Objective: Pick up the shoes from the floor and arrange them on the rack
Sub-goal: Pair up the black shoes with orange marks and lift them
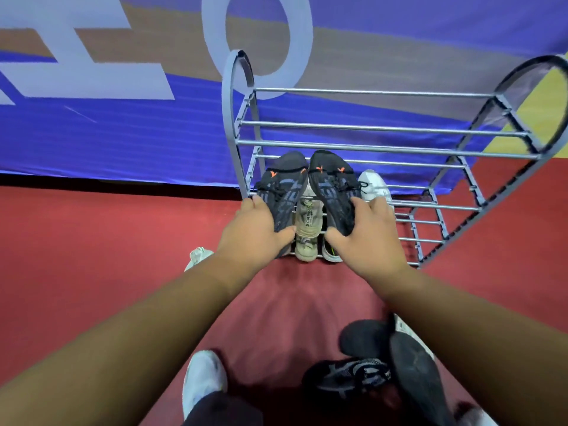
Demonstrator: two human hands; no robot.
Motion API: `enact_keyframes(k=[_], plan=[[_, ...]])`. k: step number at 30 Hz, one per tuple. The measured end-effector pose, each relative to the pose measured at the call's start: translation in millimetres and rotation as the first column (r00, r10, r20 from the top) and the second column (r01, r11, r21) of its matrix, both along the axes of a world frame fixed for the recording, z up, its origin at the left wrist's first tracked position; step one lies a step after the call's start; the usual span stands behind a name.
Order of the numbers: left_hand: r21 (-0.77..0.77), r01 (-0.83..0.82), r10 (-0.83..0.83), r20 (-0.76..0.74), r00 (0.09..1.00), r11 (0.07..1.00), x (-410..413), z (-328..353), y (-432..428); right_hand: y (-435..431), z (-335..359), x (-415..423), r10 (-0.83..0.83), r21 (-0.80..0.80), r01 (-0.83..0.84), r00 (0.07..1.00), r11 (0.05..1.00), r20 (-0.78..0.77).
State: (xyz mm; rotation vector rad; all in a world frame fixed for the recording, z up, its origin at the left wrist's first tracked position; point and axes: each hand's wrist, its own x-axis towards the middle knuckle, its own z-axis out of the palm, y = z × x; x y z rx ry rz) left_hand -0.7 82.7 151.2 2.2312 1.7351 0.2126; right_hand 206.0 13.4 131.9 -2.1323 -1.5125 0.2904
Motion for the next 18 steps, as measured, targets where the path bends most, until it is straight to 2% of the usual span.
enact_keyframes(k=[6,10,13,18], plan=[[0.082,-0.083,0.092,-0.101,0.991,0.993,45.4,-11.8,61.8,68.4,-15.0,7.7,-0.053,-0.022,0.054,0.998,0.998,0.043],[0.174,-0.101,0.133,-0.179,0.975,0.979,58.2,-21.4,86.3,100.5,-25.6,4.8,-0.067,-0.011,0.067,0.998,0.998,0.020],[0.170,-0.105,0.141,-0.220,0.965,0.980,64.5,-26.0,100.6,120.6,-29.0,4.3,-0.053,-0.027,0.054,0.999,0.998,0.011],[0.107,-0.134,0.157,-0.245,0.957,0.985,69.1,-34.3,124.1,149.0,-31.0,2.4,-0.043,-0.087,0.050,0.996,0.995,0.081]])
